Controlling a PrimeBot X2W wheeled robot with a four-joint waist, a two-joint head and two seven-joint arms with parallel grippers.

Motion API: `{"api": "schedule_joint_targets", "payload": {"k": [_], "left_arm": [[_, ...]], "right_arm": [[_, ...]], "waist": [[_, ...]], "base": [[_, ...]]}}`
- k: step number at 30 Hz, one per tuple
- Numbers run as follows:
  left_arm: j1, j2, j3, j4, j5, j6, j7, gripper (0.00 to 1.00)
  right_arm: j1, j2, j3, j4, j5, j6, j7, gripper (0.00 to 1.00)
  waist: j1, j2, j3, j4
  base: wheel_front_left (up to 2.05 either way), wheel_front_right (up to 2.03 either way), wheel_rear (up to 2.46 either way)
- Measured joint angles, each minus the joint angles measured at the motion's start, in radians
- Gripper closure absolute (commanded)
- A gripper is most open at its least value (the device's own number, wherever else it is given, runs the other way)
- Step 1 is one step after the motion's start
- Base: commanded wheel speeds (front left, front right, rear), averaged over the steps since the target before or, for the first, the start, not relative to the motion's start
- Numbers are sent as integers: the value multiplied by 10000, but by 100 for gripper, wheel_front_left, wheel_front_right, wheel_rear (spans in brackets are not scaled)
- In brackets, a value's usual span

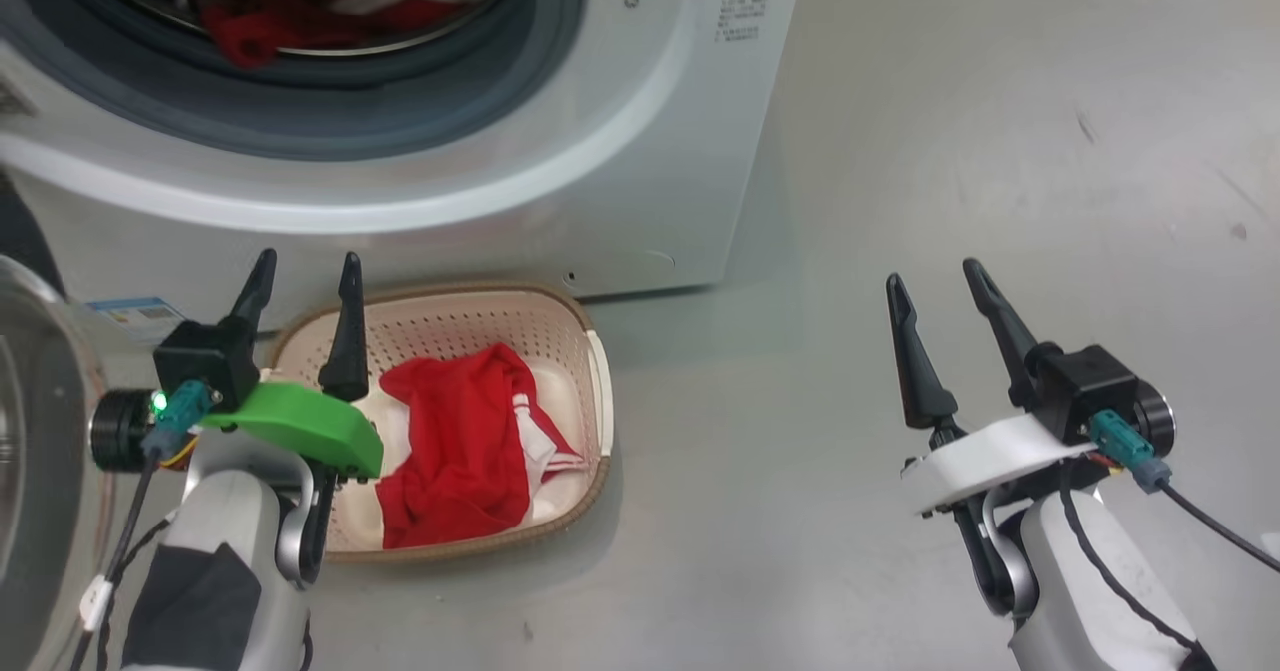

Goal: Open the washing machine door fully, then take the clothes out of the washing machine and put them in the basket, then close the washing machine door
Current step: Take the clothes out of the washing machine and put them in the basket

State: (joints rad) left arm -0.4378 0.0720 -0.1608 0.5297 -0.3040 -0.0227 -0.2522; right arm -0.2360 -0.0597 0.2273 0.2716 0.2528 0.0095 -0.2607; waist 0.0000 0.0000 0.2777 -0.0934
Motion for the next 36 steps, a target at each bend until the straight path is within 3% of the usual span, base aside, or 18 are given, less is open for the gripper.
{"api": "schedule_joint_targets", "payload": {"k": [19,36], "left_arm": [[2704,-10,-251,-1348,142,88,0,0],[4088,-23,-311,-2554,134,453,77,0]], "right_arm": [[1311,-12,-138,328,2,157,0,0],[1831,2,-286,228,13,157,2,0]], "waist": [[-1,0,-2091,599],[-1,0,-2640,622]], "base": [[0,0,0],[0,0,0]]}}
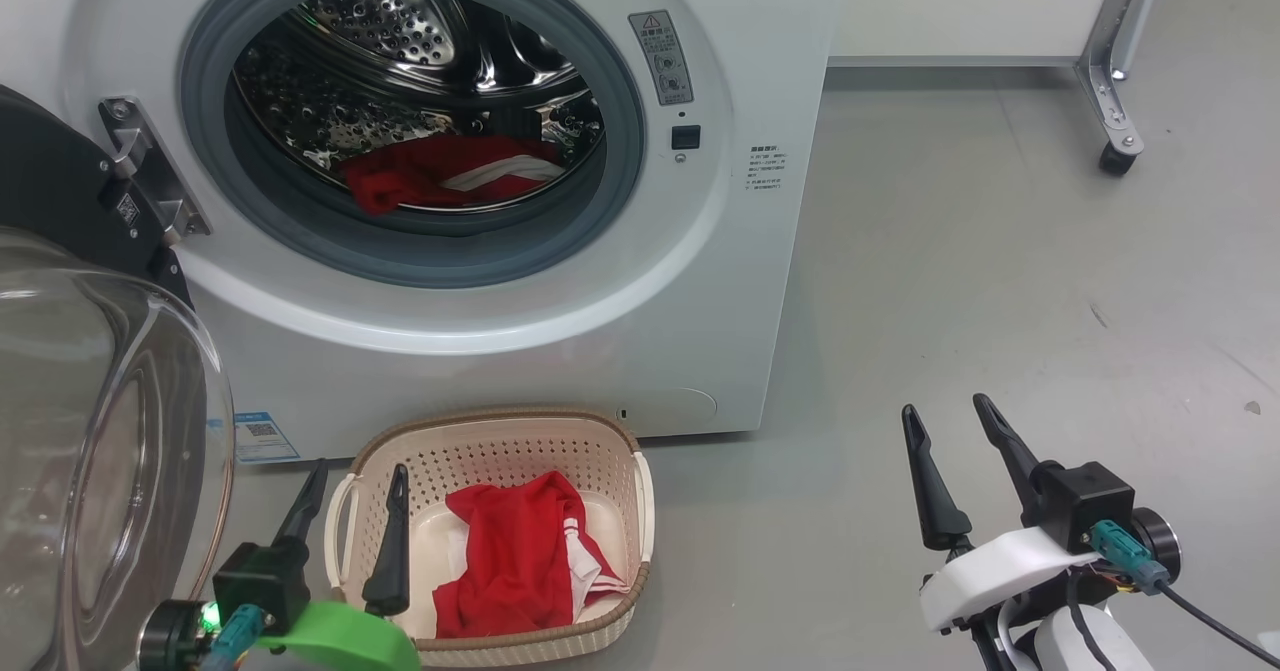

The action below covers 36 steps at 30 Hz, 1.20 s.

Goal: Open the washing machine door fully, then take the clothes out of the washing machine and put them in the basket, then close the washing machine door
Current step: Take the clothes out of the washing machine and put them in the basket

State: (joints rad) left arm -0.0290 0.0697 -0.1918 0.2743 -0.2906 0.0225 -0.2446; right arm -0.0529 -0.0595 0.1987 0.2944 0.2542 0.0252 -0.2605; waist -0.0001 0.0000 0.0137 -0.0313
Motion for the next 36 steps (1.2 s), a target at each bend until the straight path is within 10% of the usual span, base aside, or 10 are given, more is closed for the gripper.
{"api": "schedule_joint_targets", "payload": {"k": [36], "left_arm": [[-5,165,-288,-1971,107,249,1131,0]], "right_arm": [[-136,25,86,-821,-176,46,0,0]], "waist": [[0,0,986,-49]], "base": [[0,0,0]]}}
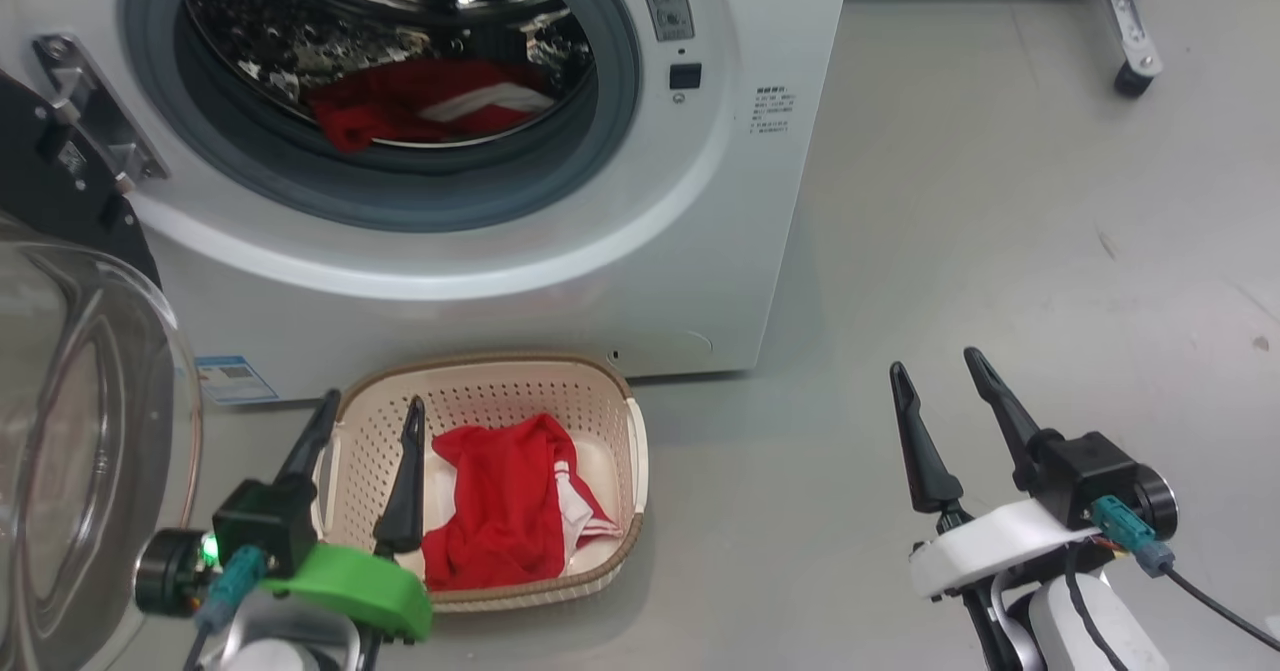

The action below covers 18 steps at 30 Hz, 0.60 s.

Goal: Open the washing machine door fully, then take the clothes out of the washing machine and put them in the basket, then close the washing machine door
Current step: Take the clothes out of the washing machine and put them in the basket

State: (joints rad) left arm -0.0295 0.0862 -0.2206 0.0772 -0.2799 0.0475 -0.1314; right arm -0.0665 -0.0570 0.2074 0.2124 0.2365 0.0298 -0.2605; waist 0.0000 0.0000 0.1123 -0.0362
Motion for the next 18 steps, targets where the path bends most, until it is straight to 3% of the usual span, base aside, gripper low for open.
{"api": "schedule_joint_targets", "payload": {"k": [18], "left_arm": [[-3457,568,230,1503,311,-146,1607,0]], "right_arm": [[-1137,17,591,-807,-67,12,0,0]], "waist": [[0,0,2452,-827]], "base": [[0,0,0]]}}
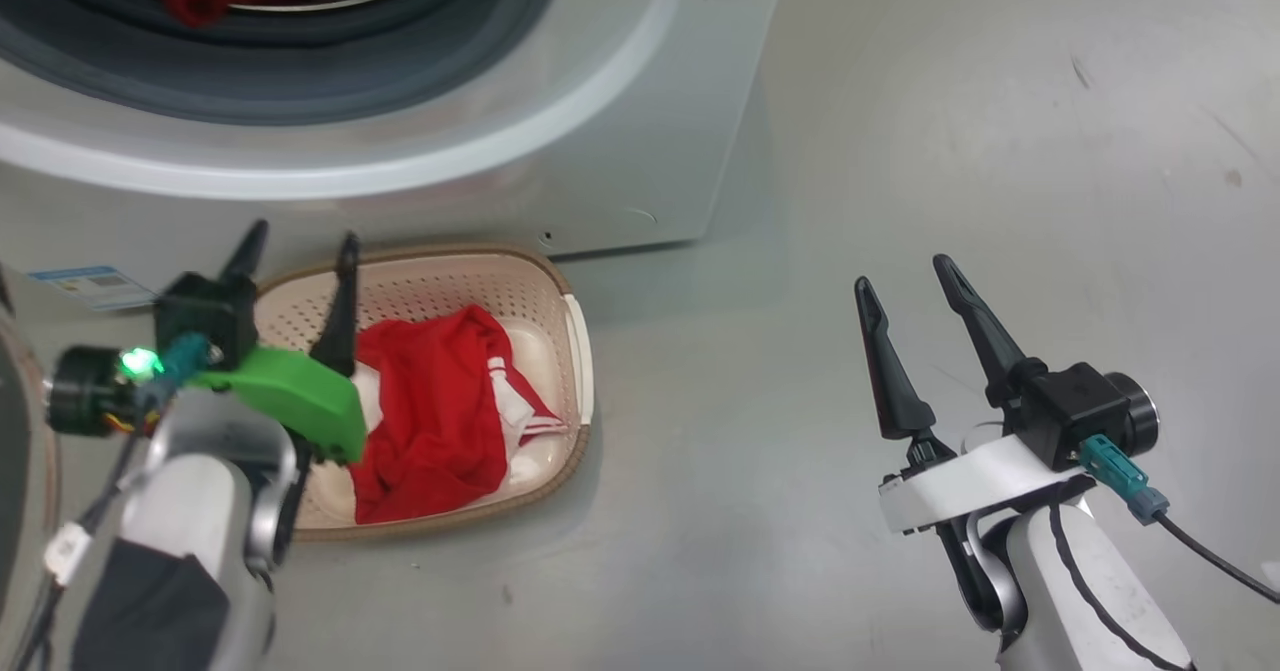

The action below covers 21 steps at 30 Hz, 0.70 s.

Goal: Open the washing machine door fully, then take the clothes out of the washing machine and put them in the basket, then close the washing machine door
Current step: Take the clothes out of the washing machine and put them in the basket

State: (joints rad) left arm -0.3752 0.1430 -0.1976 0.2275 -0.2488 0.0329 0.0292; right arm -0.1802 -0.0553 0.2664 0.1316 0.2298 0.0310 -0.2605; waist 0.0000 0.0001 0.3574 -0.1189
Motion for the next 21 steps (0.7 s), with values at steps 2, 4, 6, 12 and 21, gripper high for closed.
{"api": "schedule_joint_targets", "payload": {"k": [2,4,6,12,21], "left_arm": [[-446,268,58,201,148,0,253,0],[-912,552,92,376,359,0,516,0],[-1378,796,119,546,495,-35,851,0],[-2771,1419,274,857,688,-134,1657,0],[-4759,2627,637,1384,1214,-301,2520,0]], "right_arm": [[-132,19,90,-36,98,23,0,0],[-271,25,173,-94,188,23,0,0],[-420,27,324,-169,401,23,0,0],[-893,31,784,-560,1327,-73,-2,0],[-1664,33,1302,-917,2201,-353,-2,0]], "waist": [[0,0,259,-171],[0,0,517,-359],[0,0,769,-560],[0,0,1570,-1181],[1,0,2751,-2093]], "base": [[0,0,0],[0,0,0],[0,0,0],[0,0,0],[0,0,0]]}}
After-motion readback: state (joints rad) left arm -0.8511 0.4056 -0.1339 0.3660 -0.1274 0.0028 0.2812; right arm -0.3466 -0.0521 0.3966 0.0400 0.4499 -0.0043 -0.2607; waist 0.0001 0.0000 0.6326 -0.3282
